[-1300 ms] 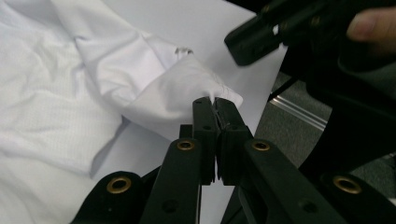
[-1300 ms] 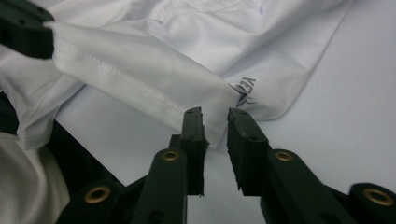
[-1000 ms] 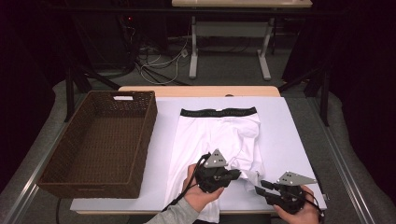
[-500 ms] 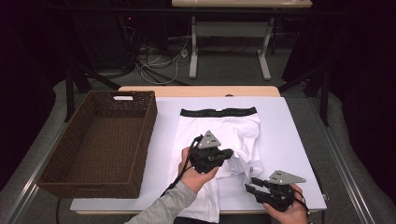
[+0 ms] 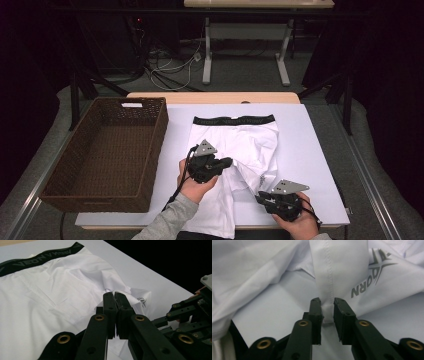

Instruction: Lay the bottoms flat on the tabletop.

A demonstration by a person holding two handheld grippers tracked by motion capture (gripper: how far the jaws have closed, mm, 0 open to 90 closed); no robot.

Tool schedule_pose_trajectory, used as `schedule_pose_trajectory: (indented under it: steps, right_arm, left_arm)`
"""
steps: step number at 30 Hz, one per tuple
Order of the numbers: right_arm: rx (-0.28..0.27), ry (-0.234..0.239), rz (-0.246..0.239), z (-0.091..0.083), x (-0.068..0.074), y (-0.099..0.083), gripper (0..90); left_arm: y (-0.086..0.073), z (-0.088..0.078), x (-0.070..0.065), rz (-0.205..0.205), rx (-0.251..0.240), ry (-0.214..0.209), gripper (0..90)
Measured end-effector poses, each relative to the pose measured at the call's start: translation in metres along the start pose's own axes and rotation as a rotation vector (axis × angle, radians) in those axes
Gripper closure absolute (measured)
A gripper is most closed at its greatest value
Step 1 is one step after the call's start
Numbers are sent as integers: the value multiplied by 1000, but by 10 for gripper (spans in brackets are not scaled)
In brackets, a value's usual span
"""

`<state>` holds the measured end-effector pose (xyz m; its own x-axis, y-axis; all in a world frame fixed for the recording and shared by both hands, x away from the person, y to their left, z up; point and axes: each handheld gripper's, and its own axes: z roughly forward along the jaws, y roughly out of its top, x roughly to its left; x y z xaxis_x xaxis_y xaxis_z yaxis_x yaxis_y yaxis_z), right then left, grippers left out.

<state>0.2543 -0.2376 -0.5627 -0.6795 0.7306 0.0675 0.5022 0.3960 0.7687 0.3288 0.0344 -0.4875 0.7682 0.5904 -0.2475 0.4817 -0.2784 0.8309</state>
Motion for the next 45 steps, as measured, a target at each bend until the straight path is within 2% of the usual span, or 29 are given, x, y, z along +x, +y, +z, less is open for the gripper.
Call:
schedule_pose_trajectory:
  steps: [1,7,10,15,17,18,21,22,26,29,31,32,34,37,41,45]
  right_arm:
    - [0,-5,-2,1,1,-1,787]
    - [-13,11,25,4,0,-2,767]
    - [-14,-7,34,4,1,-1,768]
    - [-17,-59,-11,5,5,-3,799]
    - [-16,-67,-17,6,5,-3,823]
    - [-11,-65,-18,5,4,-3,843]
    - [-25,-52,20,6,1,-2,879]
    - [-9,-43,26,6,0,-2,883]
    - [-7,-12,64,5,-5,0,893]
    - [8,-25,64,0,-10,1,898]
    - [0,-22,83,-8,-14,1,900]
    - [1,-23,83,-14,-17,2,900]
    - [-16,-30,104,-27,-21,1,900]
    - [-29,-39,115,-49,-25,2,900]
    - [-63,-61,104,-79,-27,1,900]
    - [-72,-84,93,-108,-28,3,900]
  left_arm:
    - [0,0,1,14,3,5,886]
    - [-4,1,2,5,7,1,886]
    - [-5,1,2,2,9,-1,886]
    - [-6,1,3,4,14,-2,886]
    - [-7,1,2,-5,15,-2,886]
    - [-6,1,3,5,15,0,886]
    - [-7,1,4,9,27,-2,886]
    - [-7,1,4,7,18,1,886]
    - [-8,-1,4,3,21,3,886]
    - [-9,-2,4,6,20,-3,886]
    - [-11,-3,2,0,20,-8,886]
    - [-11,-4,1,12,24,-12,886]
    - [-13,-4,-4,0,18,-24,886]
    - [-16,-6,-13,18,28,-48,886]
    - [-20,-8,-30,50,41,-93,886]
    - [-26,-9,-49,76,59,-137,886]
